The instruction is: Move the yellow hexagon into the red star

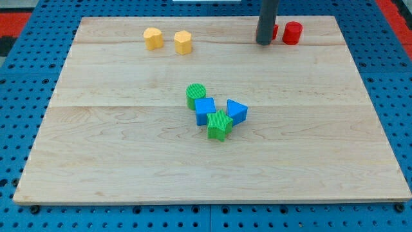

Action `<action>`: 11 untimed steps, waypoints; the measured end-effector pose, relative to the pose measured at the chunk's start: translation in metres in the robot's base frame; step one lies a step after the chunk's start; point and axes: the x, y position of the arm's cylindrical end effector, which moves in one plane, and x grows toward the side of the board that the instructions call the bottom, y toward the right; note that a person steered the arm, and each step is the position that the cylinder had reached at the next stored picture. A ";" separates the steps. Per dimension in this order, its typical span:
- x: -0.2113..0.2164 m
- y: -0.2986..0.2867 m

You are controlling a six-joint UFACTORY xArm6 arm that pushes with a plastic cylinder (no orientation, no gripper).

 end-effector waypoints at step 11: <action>0.087 -0.207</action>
